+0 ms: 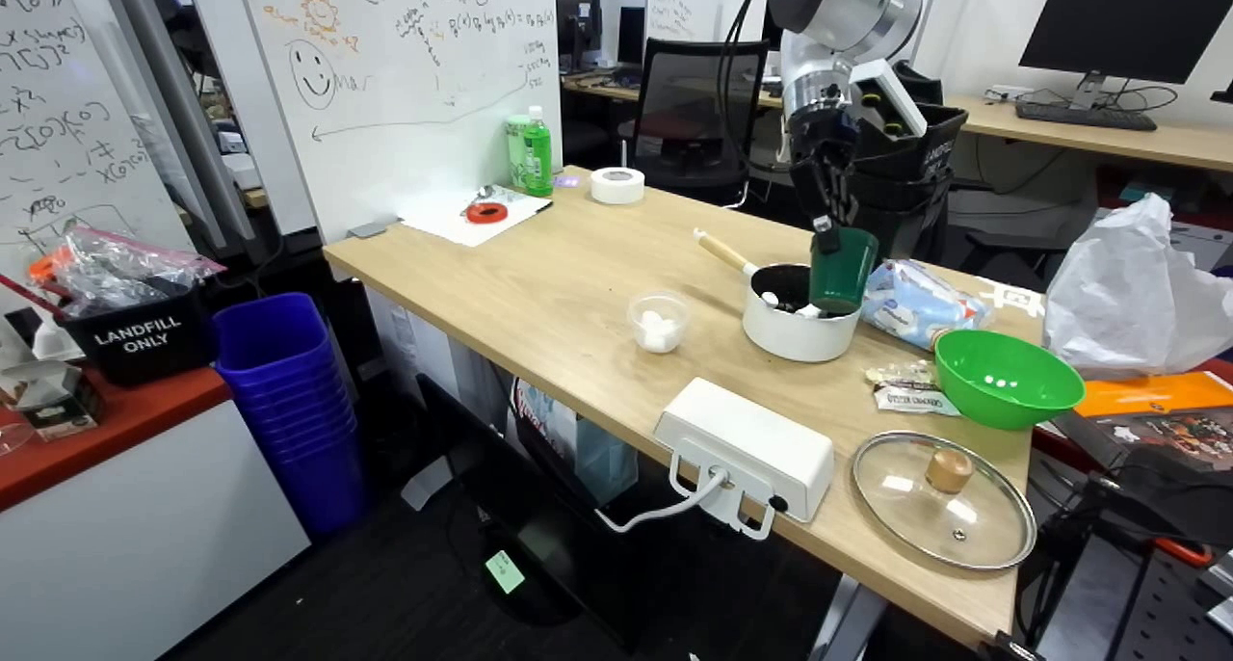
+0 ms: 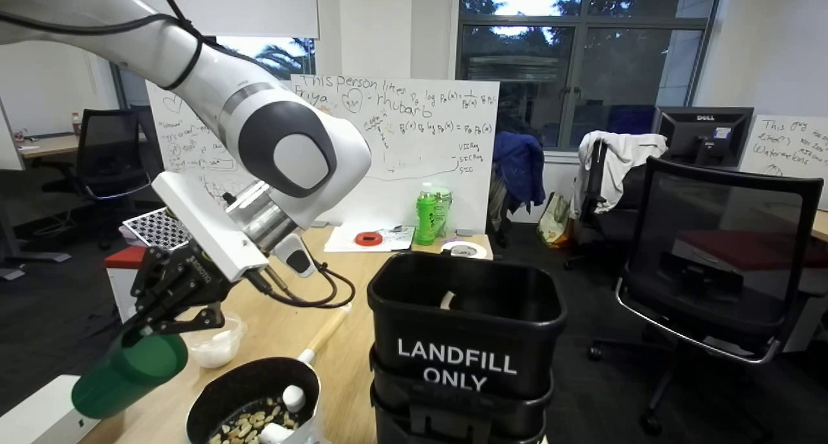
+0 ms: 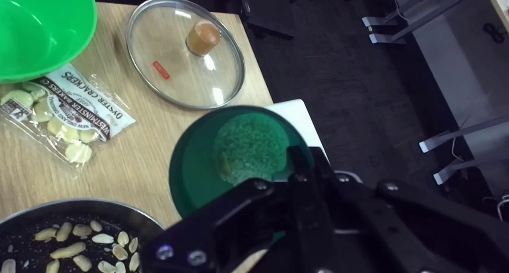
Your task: Pour the contents of the cup into the pot
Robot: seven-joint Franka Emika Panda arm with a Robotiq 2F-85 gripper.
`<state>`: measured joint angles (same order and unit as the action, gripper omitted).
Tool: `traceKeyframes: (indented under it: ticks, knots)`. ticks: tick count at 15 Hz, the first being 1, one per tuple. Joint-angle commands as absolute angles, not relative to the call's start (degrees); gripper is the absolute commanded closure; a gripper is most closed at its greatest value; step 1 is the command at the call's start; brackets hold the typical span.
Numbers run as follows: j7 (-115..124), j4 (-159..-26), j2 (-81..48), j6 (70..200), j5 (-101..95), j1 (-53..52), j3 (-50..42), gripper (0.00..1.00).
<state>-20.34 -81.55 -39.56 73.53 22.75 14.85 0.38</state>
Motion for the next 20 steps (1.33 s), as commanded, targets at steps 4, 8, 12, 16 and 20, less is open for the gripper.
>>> traceKeyframes:
  ticks: [4,8,12,16,20]
  knots:
    - [-18.92,-70.09,-46.89,62.12,24.22,16.19,0.97,0.99]
    - [-18.28,-63.91,-51.42,56.08,26.26,17.02,1.39,0.99]
    - [-17.63,-58.29,-55.69,52.33,29.13,17.95,2.13,0.99]
    - [-16.54,-53.59,-59.22,48.8,31.13,18.93,2.73,0.99]
    - [-14.43,-49.65,-62.24,47.88,35.14,20.37,3.54,0.99]
